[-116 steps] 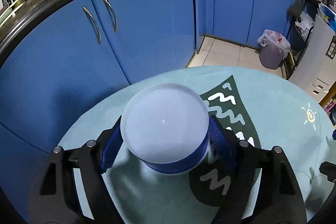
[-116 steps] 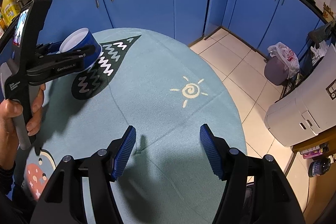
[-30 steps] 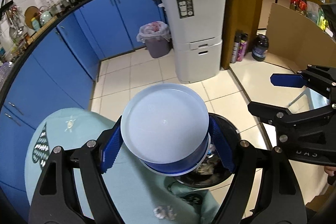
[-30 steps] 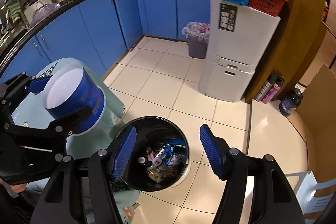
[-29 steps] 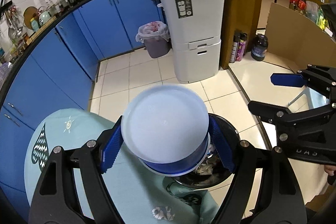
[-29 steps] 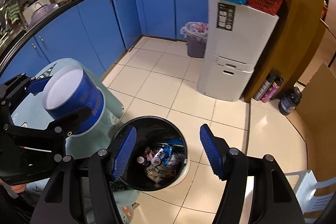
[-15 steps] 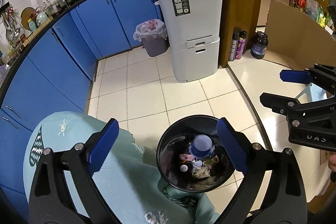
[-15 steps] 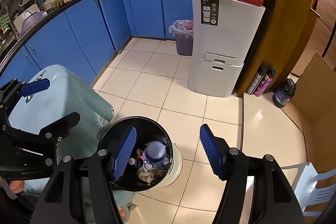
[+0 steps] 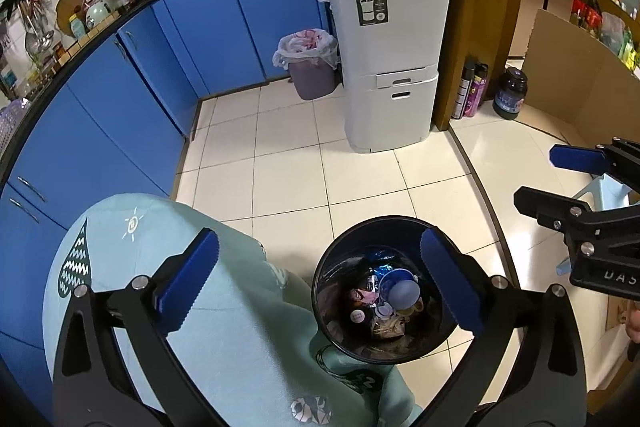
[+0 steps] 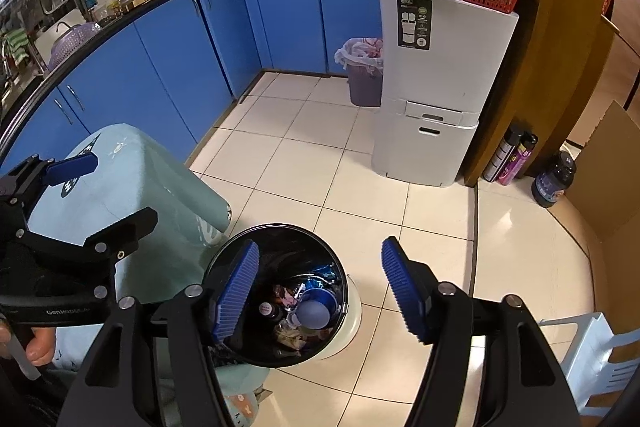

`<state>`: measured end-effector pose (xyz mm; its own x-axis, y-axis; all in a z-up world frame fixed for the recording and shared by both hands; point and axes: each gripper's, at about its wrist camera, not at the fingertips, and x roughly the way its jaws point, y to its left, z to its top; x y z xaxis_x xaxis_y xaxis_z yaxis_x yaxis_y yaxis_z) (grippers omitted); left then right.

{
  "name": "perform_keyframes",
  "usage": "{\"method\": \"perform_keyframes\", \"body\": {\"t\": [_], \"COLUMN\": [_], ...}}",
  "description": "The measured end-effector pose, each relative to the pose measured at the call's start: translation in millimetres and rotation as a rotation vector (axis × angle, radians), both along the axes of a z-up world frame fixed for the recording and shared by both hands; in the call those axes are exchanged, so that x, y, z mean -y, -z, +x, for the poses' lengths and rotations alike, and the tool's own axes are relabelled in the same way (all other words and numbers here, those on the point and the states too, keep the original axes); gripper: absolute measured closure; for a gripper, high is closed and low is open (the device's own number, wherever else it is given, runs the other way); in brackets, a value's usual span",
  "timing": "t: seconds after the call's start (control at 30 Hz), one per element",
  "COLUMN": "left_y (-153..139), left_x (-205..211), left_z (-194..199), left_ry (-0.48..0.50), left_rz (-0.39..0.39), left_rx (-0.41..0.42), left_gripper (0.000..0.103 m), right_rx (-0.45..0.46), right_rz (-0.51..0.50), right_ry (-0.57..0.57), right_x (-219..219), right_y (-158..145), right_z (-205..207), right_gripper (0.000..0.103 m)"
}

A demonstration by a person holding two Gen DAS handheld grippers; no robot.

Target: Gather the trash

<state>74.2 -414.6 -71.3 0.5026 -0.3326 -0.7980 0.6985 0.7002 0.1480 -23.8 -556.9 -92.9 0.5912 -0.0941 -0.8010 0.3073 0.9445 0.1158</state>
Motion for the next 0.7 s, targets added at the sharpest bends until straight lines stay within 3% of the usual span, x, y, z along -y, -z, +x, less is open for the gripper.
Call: {"method": "perform_keyframes", "body": {"t": [0.23, 0.7], "left_y": [0.9, 6.0], "left_x": [-3.4, -4.8], "left_z": [0.9, 0.1], "left_ry": [0.003, -0.003], "left_rz": [-0.001, 0.017], "left_rx": [-0.014, -0.047], "left_gripper": [0.003, 0.003], "right_rx": [-0.010, -0.024], "right_rz": [-0.014, -0.040], "right_ry": [-0.007, -0.006], "right_x": [-6.5, -11.7], "right_y": [-0.3, -1.6], "right_z": [0.7, 0.4], "right_gripper": [0.031, 0.018]}}
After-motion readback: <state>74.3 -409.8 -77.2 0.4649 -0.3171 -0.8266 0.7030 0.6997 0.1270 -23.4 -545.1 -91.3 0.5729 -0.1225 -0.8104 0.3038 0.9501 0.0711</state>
